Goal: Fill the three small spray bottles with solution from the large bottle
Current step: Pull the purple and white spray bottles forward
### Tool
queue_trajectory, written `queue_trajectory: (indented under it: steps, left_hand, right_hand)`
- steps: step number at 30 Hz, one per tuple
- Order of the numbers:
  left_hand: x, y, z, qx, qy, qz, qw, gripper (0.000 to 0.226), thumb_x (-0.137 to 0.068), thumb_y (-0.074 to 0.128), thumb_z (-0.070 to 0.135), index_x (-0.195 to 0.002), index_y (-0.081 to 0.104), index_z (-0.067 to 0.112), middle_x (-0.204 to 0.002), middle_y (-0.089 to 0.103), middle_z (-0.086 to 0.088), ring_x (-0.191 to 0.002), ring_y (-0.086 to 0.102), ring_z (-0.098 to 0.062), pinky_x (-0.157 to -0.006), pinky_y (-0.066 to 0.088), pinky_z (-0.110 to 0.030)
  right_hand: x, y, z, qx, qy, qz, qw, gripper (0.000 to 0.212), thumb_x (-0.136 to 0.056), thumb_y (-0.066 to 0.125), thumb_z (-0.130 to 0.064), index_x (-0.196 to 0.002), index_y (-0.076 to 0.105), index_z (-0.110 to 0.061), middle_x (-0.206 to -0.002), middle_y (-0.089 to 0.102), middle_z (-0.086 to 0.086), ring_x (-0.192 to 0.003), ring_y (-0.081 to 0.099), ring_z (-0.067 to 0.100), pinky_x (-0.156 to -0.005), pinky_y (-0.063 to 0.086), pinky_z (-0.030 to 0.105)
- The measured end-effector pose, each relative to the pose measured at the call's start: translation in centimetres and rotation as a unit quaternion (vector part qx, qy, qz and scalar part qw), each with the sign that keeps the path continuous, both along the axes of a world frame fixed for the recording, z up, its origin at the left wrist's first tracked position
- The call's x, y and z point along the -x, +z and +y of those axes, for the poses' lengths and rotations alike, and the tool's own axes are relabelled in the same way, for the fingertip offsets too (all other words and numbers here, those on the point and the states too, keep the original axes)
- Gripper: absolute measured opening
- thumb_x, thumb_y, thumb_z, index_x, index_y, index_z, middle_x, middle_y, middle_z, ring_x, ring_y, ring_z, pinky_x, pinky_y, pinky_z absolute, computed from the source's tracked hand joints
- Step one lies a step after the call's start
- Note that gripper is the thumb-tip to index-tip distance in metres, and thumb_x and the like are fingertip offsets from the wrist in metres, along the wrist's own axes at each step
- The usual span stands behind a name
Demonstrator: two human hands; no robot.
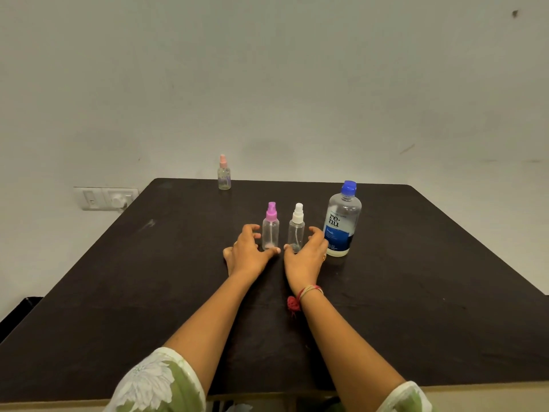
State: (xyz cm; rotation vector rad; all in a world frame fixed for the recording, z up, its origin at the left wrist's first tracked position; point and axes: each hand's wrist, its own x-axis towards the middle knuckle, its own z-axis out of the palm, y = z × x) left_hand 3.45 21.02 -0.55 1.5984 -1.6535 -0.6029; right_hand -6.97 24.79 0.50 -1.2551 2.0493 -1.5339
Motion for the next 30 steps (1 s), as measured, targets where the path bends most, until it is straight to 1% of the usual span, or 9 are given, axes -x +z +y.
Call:
queue_trajectory:
  steps: [2,5,8,10,13,17,22,27,30]
  left_hand:
    - [-0.1,0.1,0.0,-0.001,0.002,0.018,1.000,0.071,-0.071,0.077,0.041,-0.131,0.041,0.029,-0.125,0.053,0.013,-0.104,0.057,-0.007,-0.099,0.030,-0.035]
    - [-0.7,0.4,0.0,-0.001,0.013,0.142,0.990,0.066,-0.076,0.075,0.024,-0.133,0.041,0.028,-0.132,0.048,0.008,-0.106,0.052,-0.007,-0.107,0.033,-0.040]
    - [-1.6,0.5,0.3,0.004,0.018,0.247,0.969,0.056,-0.082,0.068,0.012,-0.132,0.043,0.020,-0.132,0.047,0.000,-0.111,0.052,-0.012,-0.098,0.042,-0.031]
    - [-2.6,0.6,0.2,0.003,0.023,0.216,0.976,0.051,-0.085,0.066,0.011,-0.131,0.045,0.016,-0.131,0.046,-0.004,-0.110,0.050,-0.013,-0.092,0.042,-0.027]
    - [-4.9,0.2,-0.6,0.026,0.038,0.117,0.992,0.046,-0.083,0.067,0.015,-0.126,0.049,0.015,-0.122,0.054,-0.005,-0.107,0.054,-0.019,-0.096,0.044,-0.036]
    - [-8.0,0.3,-2.1,0.023,0.067,0.110,0.991,0.032,-0.084,0.064,0.016,-0.114,0.054,0.015,-0.100,0.063,0.000,-0.097,0.061,-0.019,-0.092,0.047,-0.039]
    - [-10.7,0.2,-5.9,-0.006,0.110,0.065,0.992,0.022,-0.086,0.063,0.026,-0.107,0.059,0.023,-0.108,0.061,0.007,-0.106,0.058,-0.015,-0.103,0.036,-0.041]
    - [-10.4,1.7,-9.9,-0.063,0.167,0.144,0.973,0.013,-0.085,0.058,0.035,-0.095,0.065,0.032,-0.083,0.062,0.016,-0.096,0.060,-0.013,-0.088,0.026,-0.033]
    - [-10.5,1.4,-12.9,-0.056,0.150,0.096,0.982,0.016,-0.084,0.058,0.038,-0.098,0.064,0.034,-0.090,0.064,0.018,-0.103,0.059,-0.012,-0.087,0.025,-0.033]
  right_hand:
    - [-0.2,0.0,0.5,0.015,-0.020,-0.011,1.000,0.043,-0.079,0.070,-0.010,-0.113,0.043,-0.009,-0.118,0.046,0.011,-0.111,0.048,0.027,-0.098,0.038,0.036]
    - [-0.8,-0.1,1.5,0.012,-0.018,-0.012,1.000,0.029,-0.084,0.064,-0.015,-0.095,0.038,-0.013,-0.101,0.047,0.005,-0.102,0.048,0.025,-0.085,0.034,0.029]
    - [-1.8,-0.5,2.3,0.007,0.021,0.002,1.000,0.025,-0.085,0.063,-0.016,-0.092,0.039,-0.014,-0.094,0.046,0.001,-0.094,0.048,0.022,-0.082,0.035,0.031]
    - [-2.6,-0.7,2.4,-0.009,0.061,-0.001,0.998,0.023,-0.084,0.064,-0.016,-0.092,0.041,-0.015,-0.091,0.047,0.001,-0.088,0.048,0.020,-0.082,0.039,0.034]
    - [-5.3,-0.8,2.2,-0.046,0.154,-0.040,0.986,0.024,-0.084,0.063,-0.013,-0.098,0.044,-0.020,-0.085,0.049,0.001,-0.084,0.053,0.020,-0.080,0.045,0.033]
    - [-9.6,-0.7,1.0,-0.085,0.229,-0.064,0.968,0.039,-0.085,0.053,-0.006,-0.121,0.044,-0.018,-0.099,0.050,0.001,-0.098,0.056,0.021,-0.092,0.047,0.034]
    - [-12.0,0.3,-3.2,-0.073,0.196,-0.132,0.969,0.044,-0.084,0.047,0.002,-0.125,0.043,-0.014,-0.111,0.046,0.002,-0.100,0.050,0.014,-0.092,0.045,0.027]
    - [-12.9,0.5,-8.6,-0.047,0.160,-0.149,0.975,0.045,-0.082,0.048,0.007,-0.124,0.046,-0.011,-0.114,0.047,0.003,-0.102,0.050,0.015,-0.089,0.042,0.023]
    - [-13.2,0.5,-11.9,-0.037,0.140,-0.154,0.977,0.046,-0.082,0.049,0.008,-0.124,0.046,-0.010,-0.119,0.046,0.005,-0.102,0.048,0.013,-0.086,0.038,0.020]
